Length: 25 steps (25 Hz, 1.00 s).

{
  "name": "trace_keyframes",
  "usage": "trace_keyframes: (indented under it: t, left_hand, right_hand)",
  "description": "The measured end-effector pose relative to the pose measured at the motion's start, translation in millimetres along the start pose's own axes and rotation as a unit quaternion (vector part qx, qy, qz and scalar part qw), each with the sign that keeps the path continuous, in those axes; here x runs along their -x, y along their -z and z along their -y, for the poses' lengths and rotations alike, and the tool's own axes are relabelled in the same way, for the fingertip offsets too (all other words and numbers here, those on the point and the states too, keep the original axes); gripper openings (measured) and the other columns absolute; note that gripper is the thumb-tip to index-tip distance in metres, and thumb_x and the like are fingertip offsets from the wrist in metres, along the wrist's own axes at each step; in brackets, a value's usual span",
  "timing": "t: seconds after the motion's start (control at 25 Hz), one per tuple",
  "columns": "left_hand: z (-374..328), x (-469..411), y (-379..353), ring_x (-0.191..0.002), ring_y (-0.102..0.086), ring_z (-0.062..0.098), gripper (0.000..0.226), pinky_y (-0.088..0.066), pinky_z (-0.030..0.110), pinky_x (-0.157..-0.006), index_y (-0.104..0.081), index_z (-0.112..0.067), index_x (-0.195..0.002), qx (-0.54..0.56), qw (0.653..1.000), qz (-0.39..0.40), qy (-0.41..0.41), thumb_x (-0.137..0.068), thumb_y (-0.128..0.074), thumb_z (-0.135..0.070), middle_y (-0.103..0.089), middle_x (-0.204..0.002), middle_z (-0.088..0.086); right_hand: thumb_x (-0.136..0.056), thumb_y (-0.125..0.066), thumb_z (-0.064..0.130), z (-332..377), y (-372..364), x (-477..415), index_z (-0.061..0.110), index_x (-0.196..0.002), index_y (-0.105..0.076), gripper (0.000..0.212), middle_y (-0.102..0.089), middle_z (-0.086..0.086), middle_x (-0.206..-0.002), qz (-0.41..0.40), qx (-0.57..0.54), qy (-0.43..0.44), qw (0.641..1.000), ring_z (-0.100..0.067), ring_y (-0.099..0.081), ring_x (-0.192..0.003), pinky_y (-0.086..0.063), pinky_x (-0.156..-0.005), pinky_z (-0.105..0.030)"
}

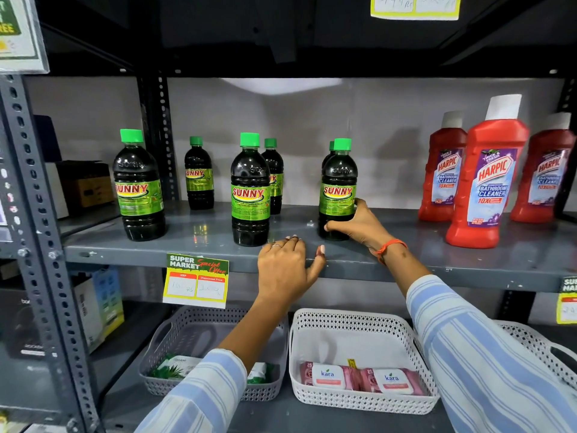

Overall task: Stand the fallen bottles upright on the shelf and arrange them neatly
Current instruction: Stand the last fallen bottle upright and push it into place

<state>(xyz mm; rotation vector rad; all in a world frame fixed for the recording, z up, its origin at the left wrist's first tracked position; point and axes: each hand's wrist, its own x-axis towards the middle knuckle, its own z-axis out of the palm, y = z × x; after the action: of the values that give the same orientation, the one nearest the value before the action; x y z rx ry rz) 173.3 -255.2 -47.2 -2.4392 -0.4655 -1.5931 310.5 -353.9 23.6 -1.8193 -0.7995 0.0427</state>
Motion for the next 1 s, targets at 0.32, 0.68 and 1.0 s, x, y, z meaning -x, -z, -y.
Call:
trace_keyframes:
  t: [0.32,0.68,1.0]
  left_hand:
    - [1,0,0,-0.061,-0.065,0.026,0.053,-0.045,0.03,-0.057,-0.066,-0.009,-0.065,0.007,1.0,0.009,-0.002,-0.088,-0.036,-0.045,-0.07,-0.068,0.006]
    - [0,2,1,-0.063,-0.066,0.026,0.057,-0.047,0.032,-0.059,-0.069,-0.008,-0.069,0.015,1.0,0.016,-0.005,-0.09,-0.033,-0.047,-0.071,-0.07,0.007]
    - [-5,-36,17,-0.09,-0.066,0.026,0.072,-0.05,0.033,-0.066,-0.065,-0.016,-0.102,0.108,0.967,0.197,0.117,-0.072,-0.049,-0.079,-0.072,-0.094,0.004]
  right_hand:
    - [-0.071,-0.077,0.01,11,8,21,0.028,-0.079,-0.064,0.024,-0.069,0.0,-0.086,0.059,-0.008,0.044,0.997,-0.012,-0.062,-0.08,-0.05,-0.071,-0.021]
    - [-0.071,-0.075,0.007,10,17,37,0.024,-0.084,-0.067,0.023,-0.071,-0.008,-0.092,0.1,-0.027,0.056,0.993,-0.019,-0.063,-0.086,-0.052,-0.084,-0.034]
    - [-0.094,-0.041,0.051,18,20,43,0.022,-0.12,-0.059,0.043,-0.066,0.0,-0.115,0.104,-0.253,-0.009,0.962,-0.013,-0.061,-0.106,-0.048,-0.092,-0.029]
